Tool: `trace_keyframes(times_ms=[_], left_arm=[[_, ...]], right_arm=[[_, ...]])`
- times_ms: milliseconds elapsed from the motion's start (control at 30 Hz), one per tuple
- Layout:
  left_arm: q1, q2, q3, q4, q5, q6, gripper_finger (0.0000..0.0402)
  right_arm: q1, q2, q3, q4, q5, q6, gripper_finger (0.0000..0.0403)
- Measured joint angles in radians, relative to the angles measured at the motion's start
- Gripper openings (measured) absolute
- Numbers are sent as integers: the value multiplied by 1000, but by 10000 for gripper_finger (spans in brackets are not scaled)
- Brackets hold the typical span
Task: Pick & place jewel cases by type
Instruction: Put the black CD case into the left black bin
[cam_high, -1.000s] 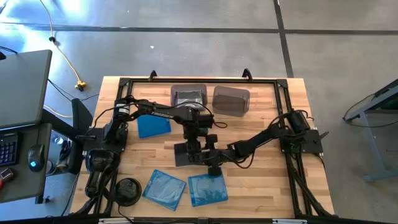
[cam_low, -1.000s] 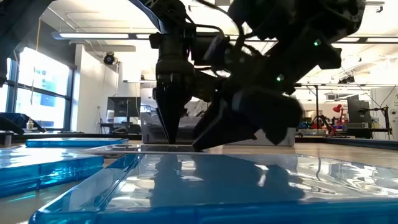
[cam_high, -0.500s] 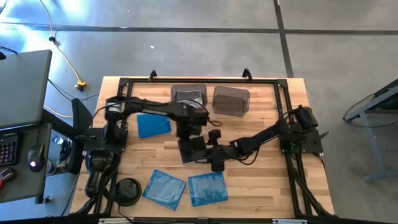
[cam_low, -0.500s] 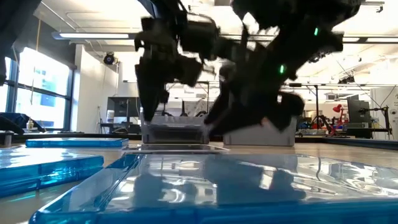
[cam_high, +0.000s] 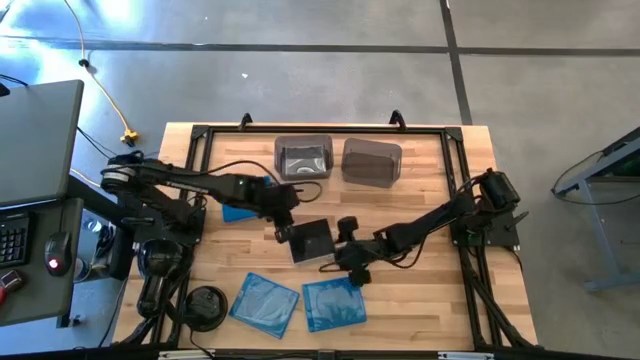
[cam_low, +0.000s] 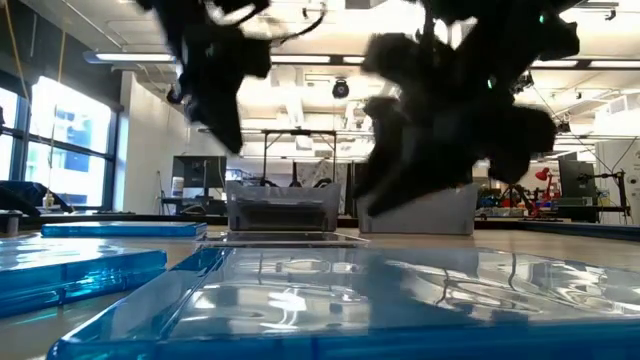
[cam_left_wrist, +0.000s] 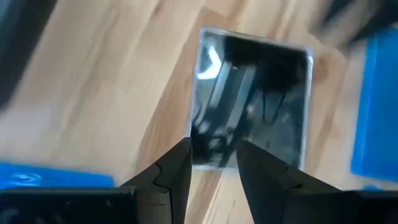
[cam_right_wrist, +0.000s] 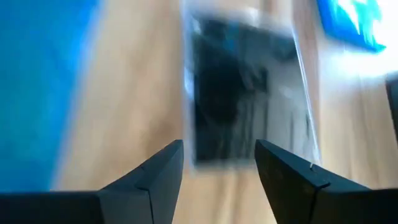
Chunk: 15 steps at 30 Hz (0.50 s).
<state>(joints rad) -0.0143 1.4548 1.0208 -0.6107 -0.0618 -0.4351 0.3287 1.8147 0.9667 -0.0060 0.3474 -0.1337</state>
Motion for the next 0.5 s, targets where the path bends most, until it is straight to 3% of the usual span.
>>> trace_keyframes(times_ms=[67, 233, 333, 500], left_arm=[[4, -14, -111, 184, 4, -80, 127], [62, -11, -284, 380, 16, -203, 127], [98, -2, -343, 453, 27, -261, 127], [119, -4, -359, 524, 96, -216, 127]], right_arm=[[8, 2, 0, 82, -37, -40, 197], [-1, 5, 1, 185, -99, -51, 197], [-4, 22, 0, 176, -116, -27, 197], [-3, 48, 1, 208, -115, -47, 197]])
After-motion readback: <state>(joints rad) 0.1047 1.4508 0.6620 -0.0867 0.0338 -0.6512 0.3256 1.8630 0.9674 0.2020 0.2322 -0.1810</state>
